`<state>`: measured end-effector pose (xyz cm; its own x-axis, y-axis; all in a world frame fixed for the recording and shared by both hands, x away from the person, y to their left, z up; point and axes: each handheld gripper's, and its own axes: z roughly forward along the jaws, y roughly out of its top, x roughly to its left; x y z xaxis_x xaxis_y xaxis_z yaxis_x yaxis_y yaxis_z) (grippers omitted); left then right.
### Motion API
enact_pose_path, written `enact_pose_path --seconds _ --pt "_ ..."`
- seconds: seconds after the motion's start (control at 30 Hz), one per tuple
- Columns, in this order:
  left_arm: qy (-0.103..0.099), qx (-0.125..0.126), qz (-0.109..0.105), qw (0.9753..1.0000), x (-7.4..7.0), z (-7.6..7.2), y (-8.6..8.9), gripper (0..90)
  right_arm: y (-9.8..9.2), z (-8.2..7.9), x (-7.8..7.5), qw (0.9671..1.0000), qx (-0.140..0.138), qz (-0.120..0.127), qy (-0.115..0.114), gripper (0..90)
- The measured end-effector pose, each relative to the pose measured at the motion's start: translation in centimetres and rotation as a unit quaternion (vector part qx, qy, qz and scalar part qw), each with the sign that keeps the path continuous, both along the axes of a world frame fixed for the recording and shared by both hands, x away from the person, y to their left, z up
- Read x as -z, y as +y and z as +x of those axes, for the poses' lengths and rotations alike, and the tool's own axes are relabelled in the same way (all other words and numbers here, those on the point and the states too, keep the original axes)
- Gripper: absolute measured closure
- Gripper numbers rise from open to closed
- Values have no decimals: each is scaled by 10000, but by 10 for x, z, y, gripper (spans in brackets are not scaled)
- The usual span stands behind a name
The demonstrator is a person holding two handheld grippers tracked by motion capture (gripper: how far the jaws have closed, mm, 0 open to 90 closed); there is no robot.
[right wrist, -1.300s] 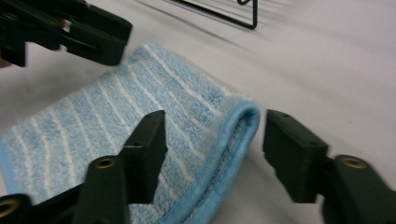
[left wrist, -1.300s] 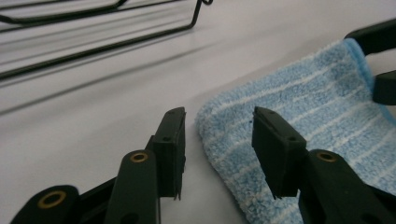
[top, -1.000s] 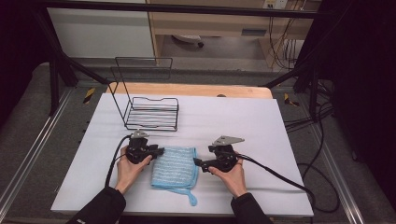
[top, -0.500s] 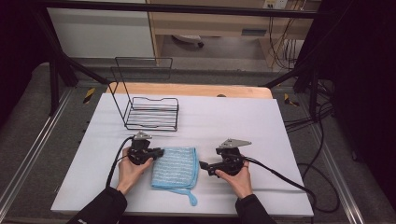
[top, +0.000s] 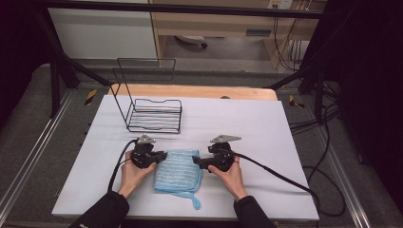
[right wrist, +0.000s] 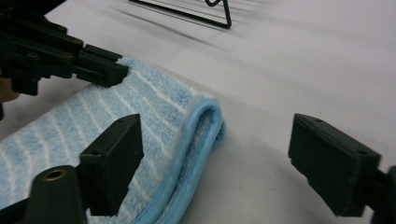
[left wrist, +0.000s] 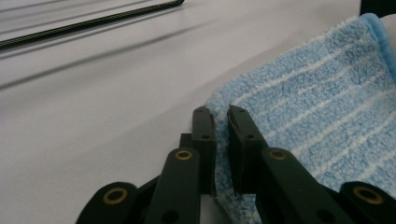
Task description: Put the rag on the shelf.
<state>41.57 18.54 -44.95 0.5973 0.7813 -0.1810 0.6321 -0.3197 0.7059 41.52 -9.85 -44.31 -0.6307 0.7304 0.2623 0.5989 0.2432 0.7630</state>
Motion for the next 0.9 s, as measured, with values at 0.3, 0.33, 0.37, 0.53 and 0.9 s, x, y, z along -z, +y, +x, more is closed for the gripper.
enact_pose_path --seconds 0.3,0.33,0.37,0.53,0.9 --pt "-21 43 2 10000 0 0 1 810 8 9 12 9997 92 24 226 459" --pt "-21 44 2 10000 0 0 1 811 8 10 14 9998 77 16 202 488" --pt "-22 46 1 10000 0 0 1 811 8 10 14 9997 52 36 245 515" --pt "-19 41 -17 10000 0 0 1 815 10 9 15 9989 50 159 446 635" --pt "31 42 -138 9999 0 1 3 825 11 10 16 9963 19 310 802 762"
